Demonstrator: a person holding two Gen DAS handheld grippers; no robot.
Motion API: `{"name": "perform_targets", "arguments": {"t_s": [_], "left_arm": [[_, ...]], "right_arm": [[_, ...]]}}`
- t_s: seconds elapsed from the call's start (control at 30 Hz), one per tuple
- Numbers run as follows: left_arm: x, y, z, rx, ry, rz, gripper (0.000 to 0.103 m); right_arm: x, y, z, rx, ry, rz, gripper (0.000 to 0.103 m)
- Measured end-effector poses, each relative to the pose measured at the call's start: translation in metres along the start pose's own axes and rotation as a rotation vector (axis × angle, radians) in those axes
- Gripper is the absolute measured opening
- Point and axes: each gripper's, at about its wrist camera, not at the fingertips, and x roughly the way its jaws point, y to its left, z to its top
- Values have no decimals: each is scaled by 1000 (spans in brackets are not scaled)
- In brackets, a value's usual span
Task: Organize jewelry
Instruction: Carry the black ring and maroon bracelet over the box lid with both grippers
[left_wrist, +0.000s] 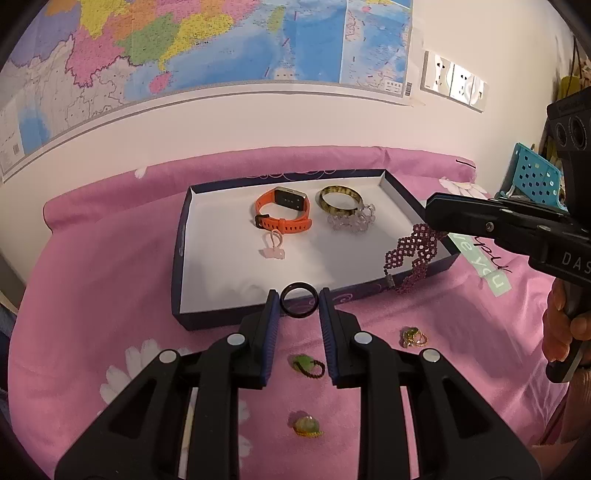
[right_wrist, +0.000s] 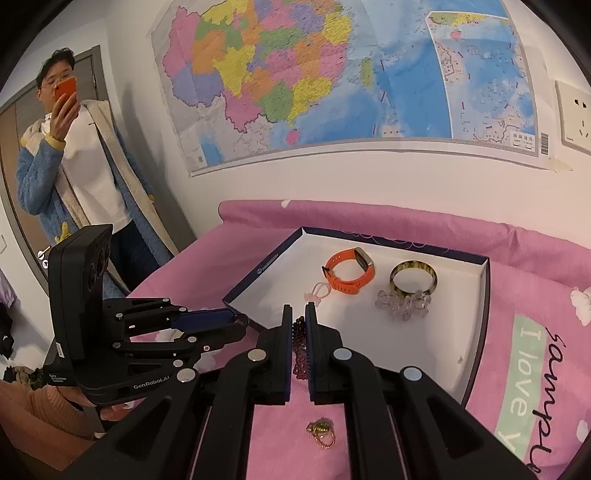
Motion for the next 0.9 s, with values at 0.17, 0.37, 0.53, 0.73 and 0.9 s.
{"name": "perform_targets", "arguments": {"t_s": [0.17, 0.37, 0.53, 0.73, 0.9], "left_arm": [[5, 2, 7, -1, -3, 7, 22], [13, 5, 15, -1, -6, 21, 22], [21, 8, 21, -7, -2, 26, 22], [32, 11, 28, -14, 3, 32, 22], [40, 12, 32, -17, 9, 37, 22]], "right_arm": [[5, -5, 6, 5, -2, -8, 5], [13, -13, 13, 15, 1, -14, 5], [22, -20, 17, 22, 11, -23, 5], [34, -27, 20, 35, 21, -26, 5], [42, -30, 23, 40, 28, -23, 5]]}}
